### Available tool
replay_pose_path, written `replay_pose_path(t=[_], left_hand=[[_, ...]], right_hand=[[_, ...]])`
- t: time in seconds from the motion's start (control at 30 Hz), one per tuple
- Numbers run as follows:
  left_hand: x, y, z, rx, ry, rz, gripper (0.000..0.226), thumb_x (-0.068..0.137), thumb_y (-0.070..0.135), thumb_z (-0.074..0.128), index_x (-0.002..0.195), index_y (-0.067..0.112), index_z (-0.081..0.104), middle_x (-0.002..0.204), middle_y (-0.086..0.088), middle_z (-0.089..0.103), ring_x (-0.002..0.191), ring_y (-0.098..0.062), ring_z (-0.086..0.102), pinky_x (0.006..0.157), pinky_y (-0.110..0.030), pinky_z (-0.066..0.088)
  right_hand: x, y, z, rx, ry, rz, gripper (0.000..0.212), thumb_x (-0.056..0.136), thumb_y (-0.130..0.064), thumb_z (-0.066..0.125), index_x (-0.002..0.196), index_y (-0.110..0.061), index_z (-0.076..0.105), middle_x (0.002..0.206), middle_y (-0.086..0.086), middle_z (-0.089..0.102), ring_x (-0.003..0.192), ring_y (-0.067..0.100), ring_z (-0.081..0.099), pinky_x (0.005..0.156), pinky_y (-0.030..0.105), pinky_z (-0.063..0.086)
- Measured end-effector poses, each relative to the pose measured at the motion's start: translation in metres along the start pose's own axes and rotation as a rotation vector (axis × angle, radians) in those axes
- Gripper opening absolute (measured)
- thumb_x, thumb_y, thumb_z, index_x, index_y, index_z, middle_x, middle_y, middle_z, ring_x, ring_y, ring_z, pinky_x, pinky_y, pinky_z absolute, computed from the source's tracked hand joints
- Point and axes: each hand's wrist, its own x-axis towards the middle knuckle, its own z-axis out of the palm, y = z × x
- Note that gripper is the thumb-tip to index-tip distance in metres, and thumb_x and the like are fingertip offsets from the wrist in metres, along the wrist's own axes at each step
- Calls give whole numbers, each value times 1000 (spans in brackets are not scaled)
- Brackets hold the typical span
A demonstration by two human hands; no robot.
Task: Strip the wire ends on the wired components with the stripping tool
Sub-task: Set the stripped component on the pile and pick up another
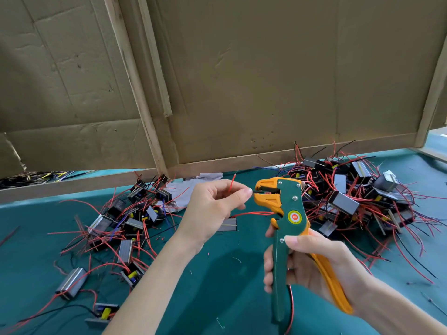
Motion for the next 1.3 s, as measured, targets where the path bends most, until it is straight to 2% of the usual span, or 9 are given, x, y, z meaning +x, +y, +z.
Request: replay_pose_path(t=[0.13, 0.27, 0.4, 0.53, 0.73, 0.9, 1.1, 1.2, 1.3], left_hand=[[0, 3, 0, -13, -11, -15, 14, 85, 15, 68, 72, 17, 73, 53, 10, 56, 46, -4, 41, 49, -15, 35], [1, 4, -4, 3, -27, -20, 18, 86, 12, 67, 69, 17, 70, 53, 13, 55, 46, -2, 43, 50, -14, 36], [2, 5, -4, -7, -51, -34, 22, 86, 14, 67, 66, 22, 70, 55, 10, 53, 49, -7, 38, 51, -18, 34], [2, 3, -3, -35, -52, -42, 17, 86, 17, 67, 69, 19, 71, 57, 7, 52, 51, -10, 33, 53, -24, 31], [3, 1, -3, -77, -48, -52, 13, 85, 19, 67, 73, 17, 72, 59, 6, 51, 48, -8, 34, 49, -18, 33], [3, 2, -4, -65, -75, -50, 13, 85, 19, 68, 72, 17, 72, 54, 10, 48, 48, -9, 32, 48, -18, 31], [3, 2, -1, -71, -48, -44, 16, 86, 18, 67, 70, 18, 71, 57, 8, 48, 49, -9, 32, 49, -19, 31], [3, 2, -2, -65, -60, -42, 15, 86, 17, 68, 72, 17, 71, 55, 9, 48, 49, -10, 32, 49, -20, 30], [2, 3, -4, -39, -90, -17, 13, 86, 17, 68, 73, 15, 71, 54, 10, 50, 50, -9, 33, 50, -18, 31]], right_hand=[[-2, -1, 2, -42, 10, 2, 50, 65, -22, 85, 104, -5, 60, 83, 34, 60, 73, 45, 64, 71, 54, 53], [-4, -1, 4, -74, 22, -8, 46, 64, -21, 87, 101, -7, 63, 83, 34, 61, 73, 44, 65, 71, 53, 54], [-5, -3, 4, -104, 39, -18, 47, 62, -21, 89, 99, -7, 63, 82, 34, 61, 71, 45, 65, 69, 53, 55], [-5, -3, 5, -123, 61, -32, 54, 62, -21, 90, 102, -3, 58, 81, 34, 61, 70, 44, 65, 68, 51, 55], [-7, -4, 5, -130, 74, -42, 57, 59, -18, 91, 102, 0, 57, 80, 36, 61, 68, 45, 65, 66, 52, 55], [-8, -3, 5, -150, 84, -60, 45, 67, -10, 77, 104, 1, 54, 80, 35, 61, 68, 44, 64, 66, 51, 56], [-8, -3, 4, -196, 110, -61, 46, 66, -11, 80, 102, 2, 55, 79, 35, 61, 67, 47, 63, 66, 51, 55], [-8, -3, 5, -216, 110, -69, 48, 62, -18, 89, 97, -2, 60, 78, 34, 61, 66, 45, 63, 66, 50, 55], [-9, -2, 5, -269, 144, -60, 45, 52, -29, 95, 82, -10, 67, 68, 27, 60, 57, 38, 61, 58, 43, 55]])
